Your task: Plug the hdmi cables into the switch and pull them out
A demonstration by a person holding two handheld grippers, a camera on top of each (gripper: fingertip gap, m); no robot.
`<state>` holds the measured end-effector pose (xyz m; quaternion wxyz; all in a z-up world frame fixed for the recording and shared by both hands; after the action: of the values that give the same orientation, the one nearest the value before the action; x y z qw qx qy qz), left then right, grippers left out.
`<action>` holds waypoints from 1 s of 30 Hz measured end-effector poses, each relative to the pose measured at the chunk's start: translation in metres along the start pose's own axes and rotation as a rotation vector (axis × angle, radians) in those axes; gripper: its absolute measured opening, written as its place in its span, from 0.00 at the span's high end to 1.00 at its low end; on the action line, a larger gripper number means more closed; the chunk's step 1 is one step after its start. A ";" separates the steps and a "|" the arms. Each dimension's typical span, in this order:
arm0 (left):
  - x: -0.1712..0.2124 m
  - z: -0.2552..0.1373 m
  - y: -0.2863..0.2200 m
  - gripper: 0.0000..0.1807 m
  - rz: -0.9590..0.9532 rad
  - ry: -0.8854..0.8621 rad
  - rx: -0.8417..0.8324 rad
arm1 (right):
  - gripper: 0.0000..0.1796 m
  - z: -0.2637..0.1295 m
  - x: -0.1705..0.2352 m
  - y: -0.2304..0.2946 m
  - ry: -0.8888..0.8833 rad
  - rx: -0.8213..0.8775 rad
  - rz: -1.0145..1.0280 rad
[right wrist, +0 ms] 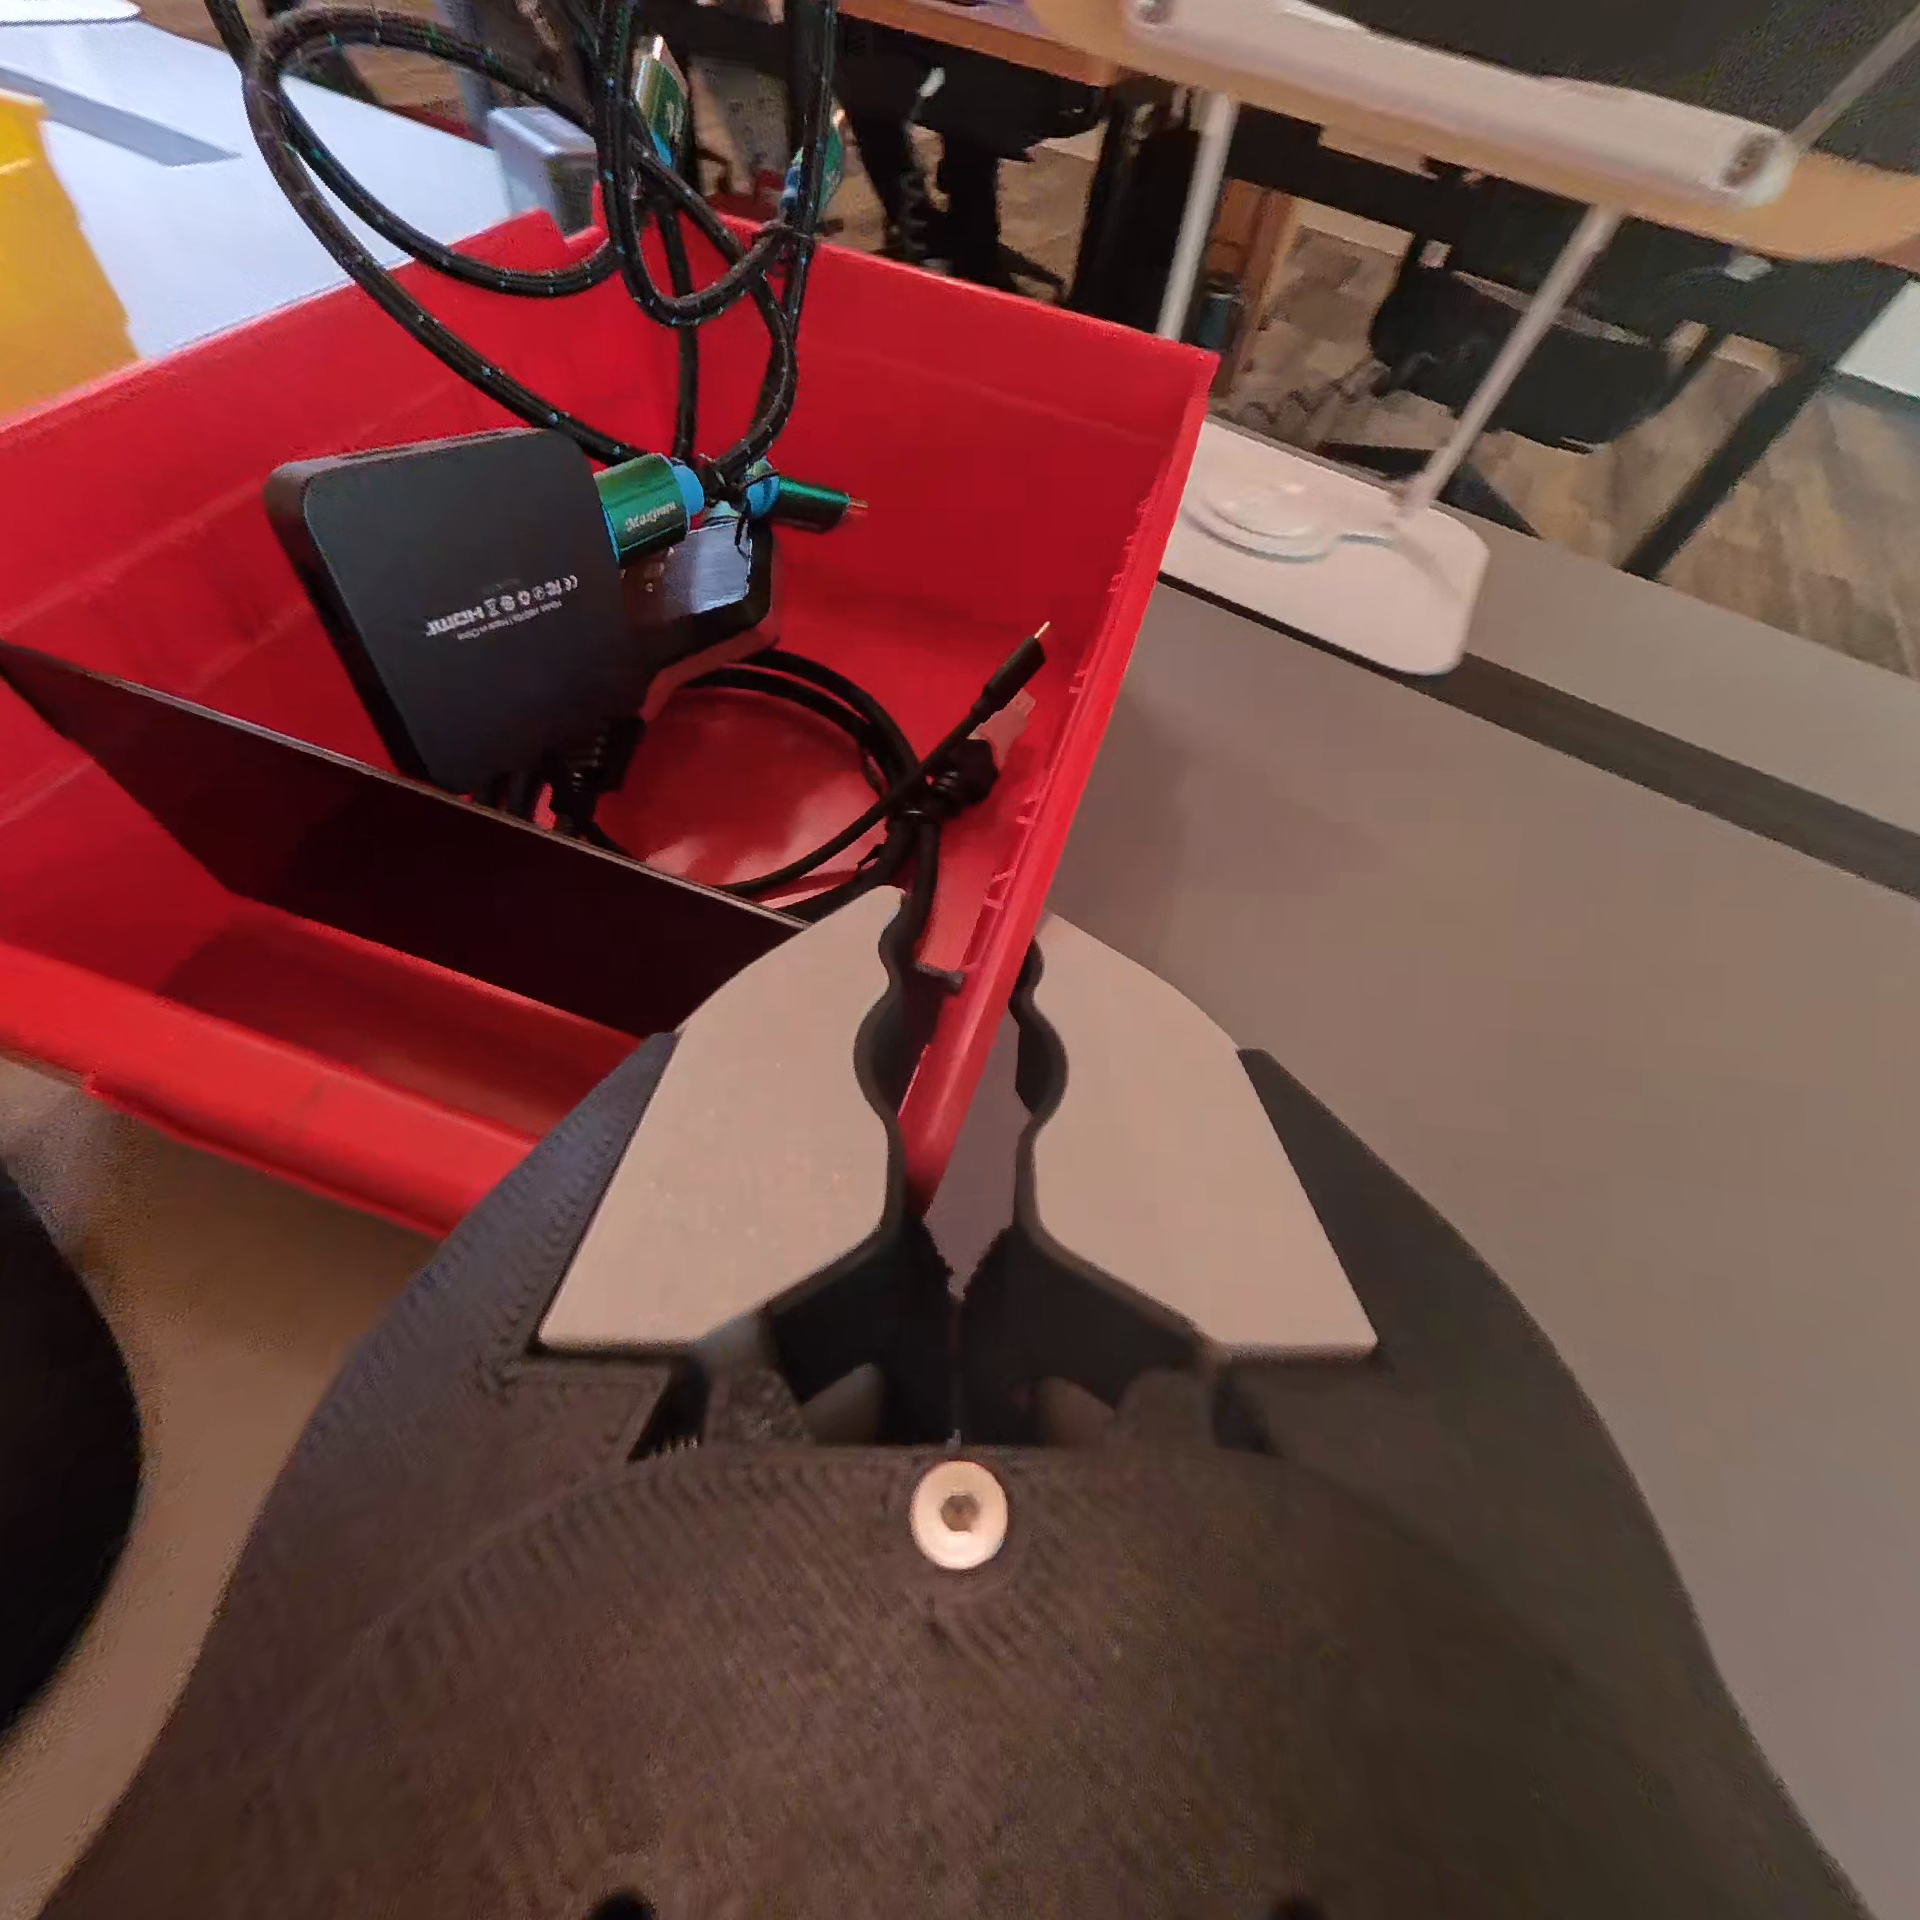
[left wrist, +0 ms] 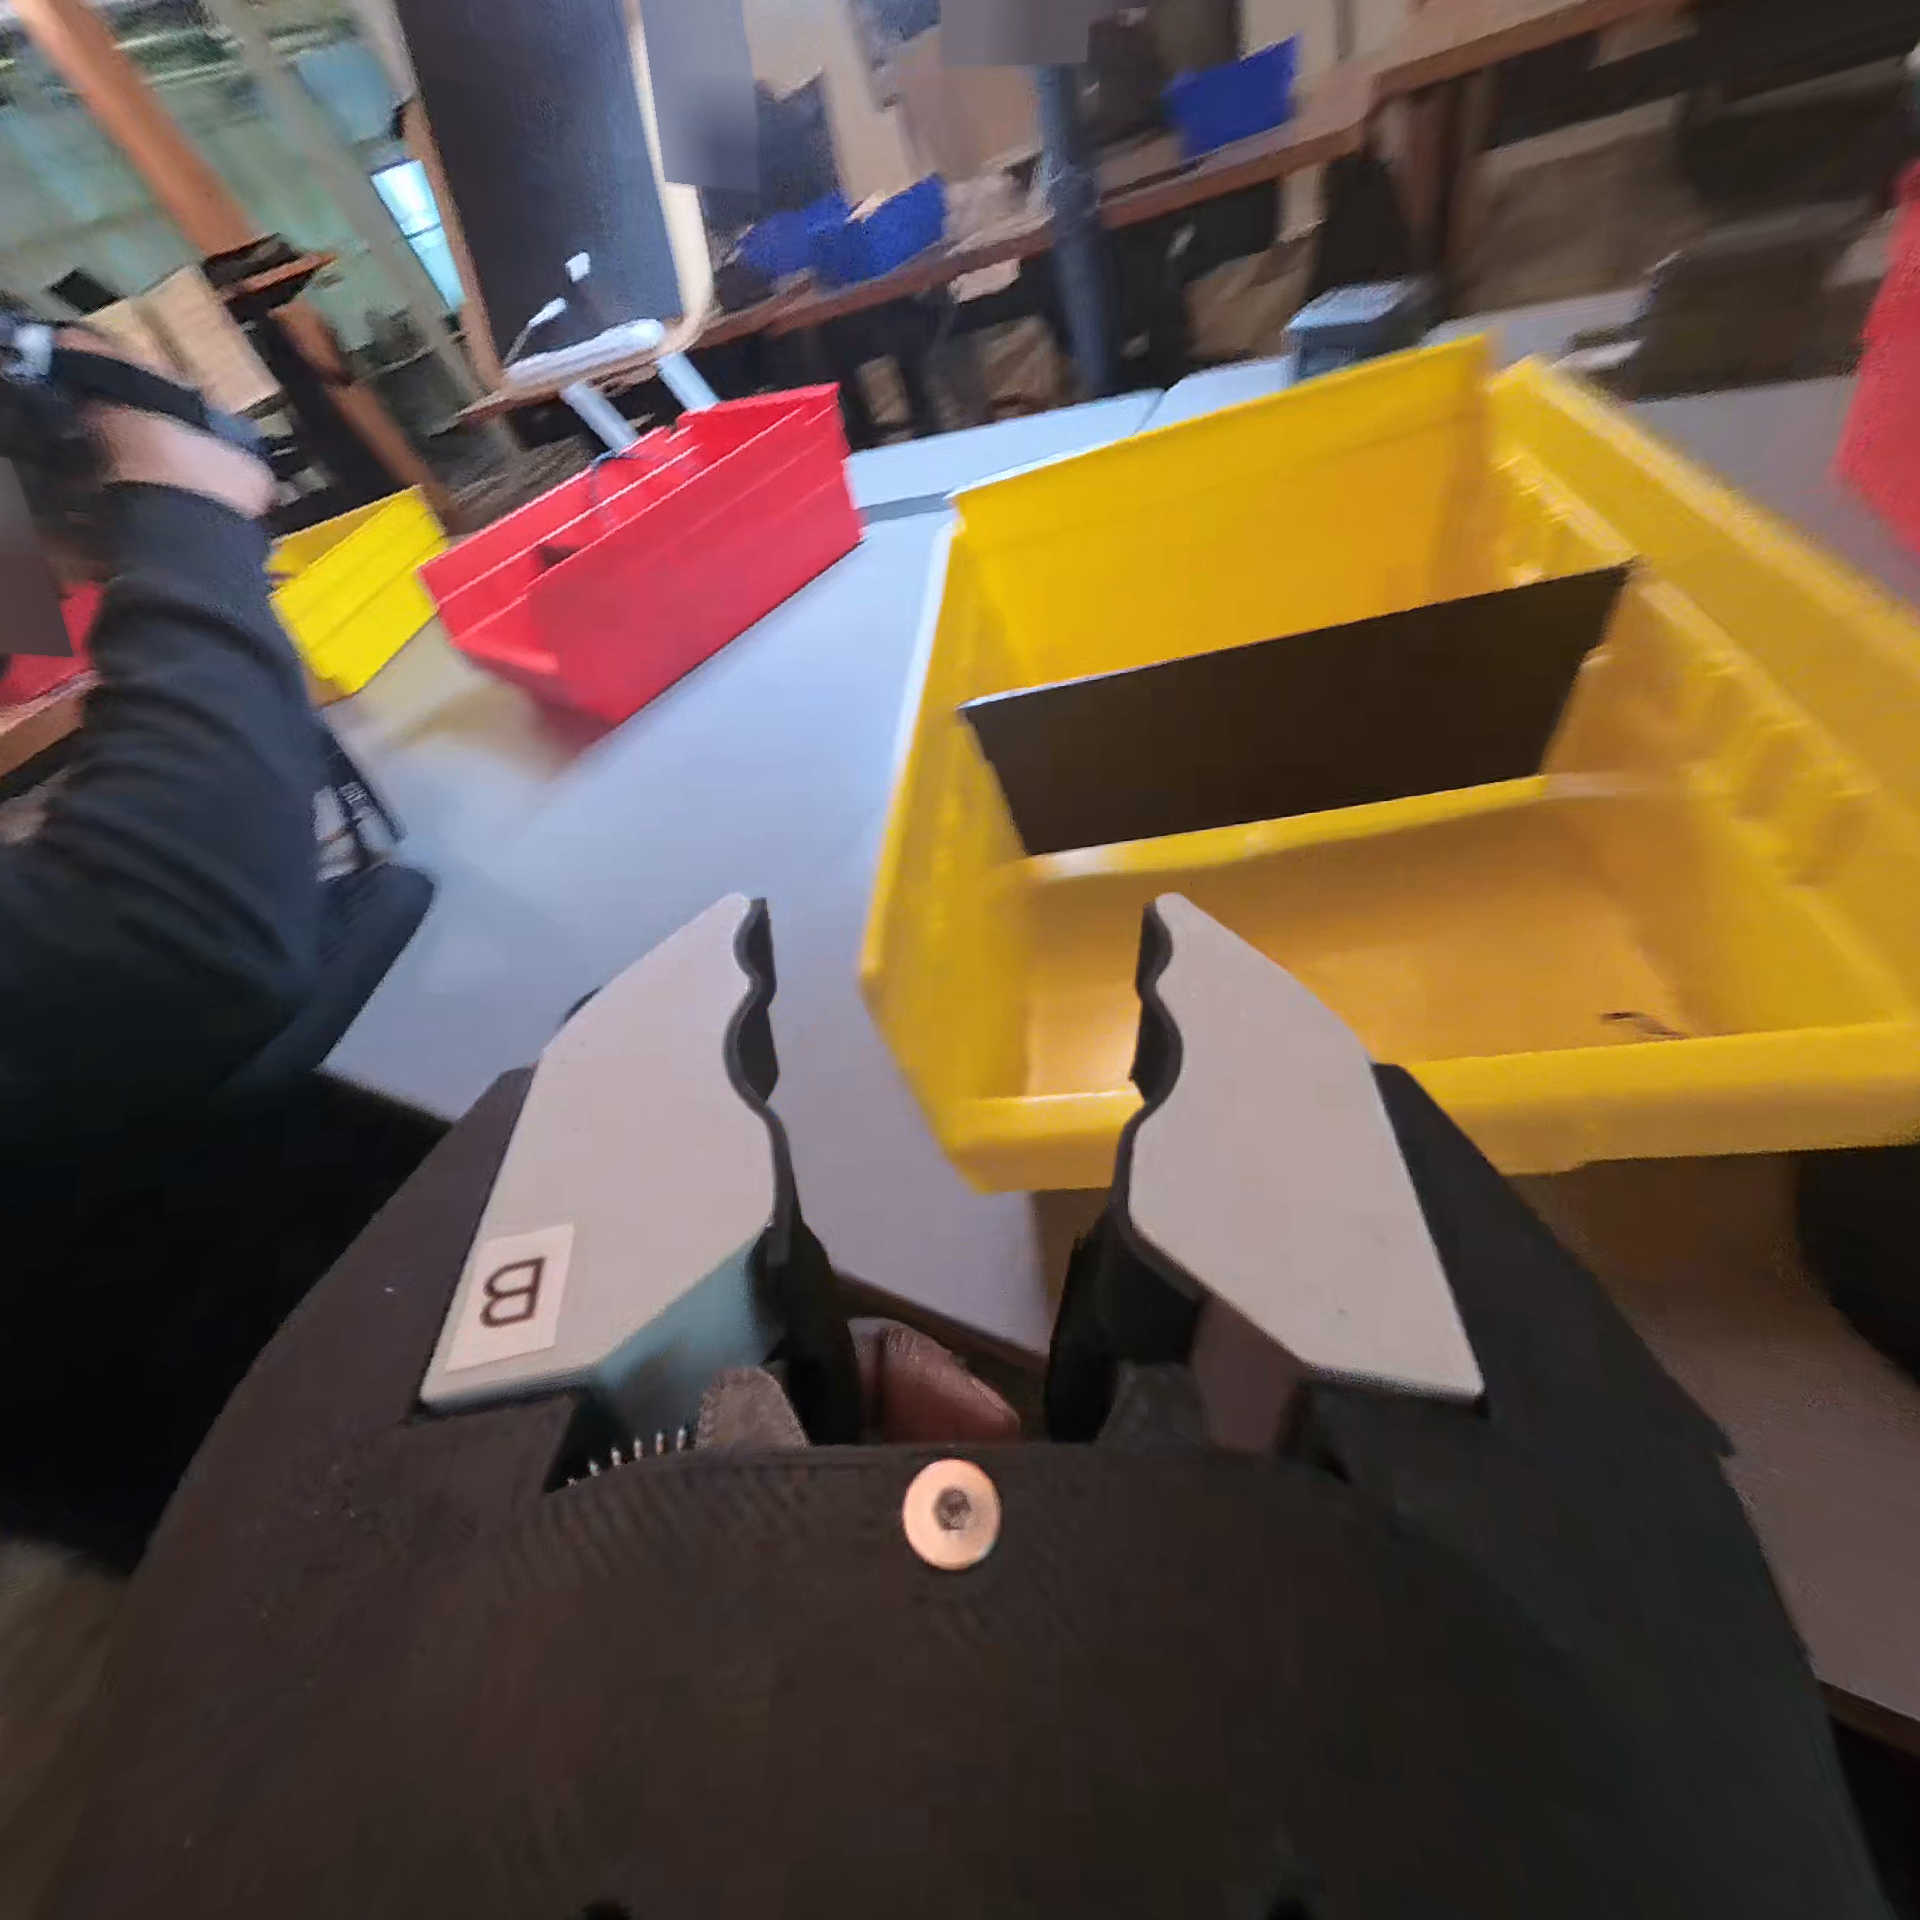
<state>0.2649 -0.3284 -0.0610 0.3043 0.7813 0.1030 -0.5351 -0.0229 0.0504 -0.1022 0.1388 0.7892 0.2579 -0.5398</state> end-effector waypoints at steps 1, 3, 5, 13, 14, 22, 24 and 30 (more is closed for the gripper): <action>0.003 0.001 0.003 0.63 0.028 0.035 -0.046 | 0.90 0.007 -0.005 0.008 0.009 -0.025 -0.015; 0.007 0.004 0.006 0.64 0.057 0.087 -0.114 | 0.90 0.023 -0.015 0.025 0.037 -0.081 -0.038; 0.009 0.006 0.005 0.64 0.055 0.096 -0.110 | 0.90 0.038 -0.024 0.042 0.053 -0.122 -0.058; 0.016 0.017 -0.001 0.63 0.035 0.131 -0.049 | 0.90 0.085 -0.043 0.089 0.006 -0.210 -0.075; 0.017 0.018 -0.001 0.63 0.034 0.134 -0.046 | 0.90 0.088 -0.044 0.091 0.000 -0.223 -0.070; 0.024 0.025 -0.001 0.63 0.004 0.127 -0.022 | 0.54 0.057 -0.058 0.090 -0.402 -0.121 -0.139; 0.026 0.026 -0.001 0.63 0.017 0.129 -0.025 | 0.48 0.033 -0.069 0.101 -0.570 -0.130 -0.169; 0.030 0.032 0.000 0.62 -0.002 0.089 -0.038 | 0.44 -0.030 -0.071 0.180 -0.700 -0.575 -0.051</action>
<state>0.2523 -0.3519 -0.0962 0.3137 0.7982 0.1274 -0.4982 0.0802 -0.1023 -0.0359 0.4180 0.4820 0.3544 -0.6836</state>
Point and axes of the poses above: each gripper's, where its closed fingertips meet, z out along the fingers, x out of its underside, y = z × x across the jaws, the point moved 8 cm from there along -z, back along the fingers, and after that the axes turned 4 degrees about z, right-handed, at the moved point
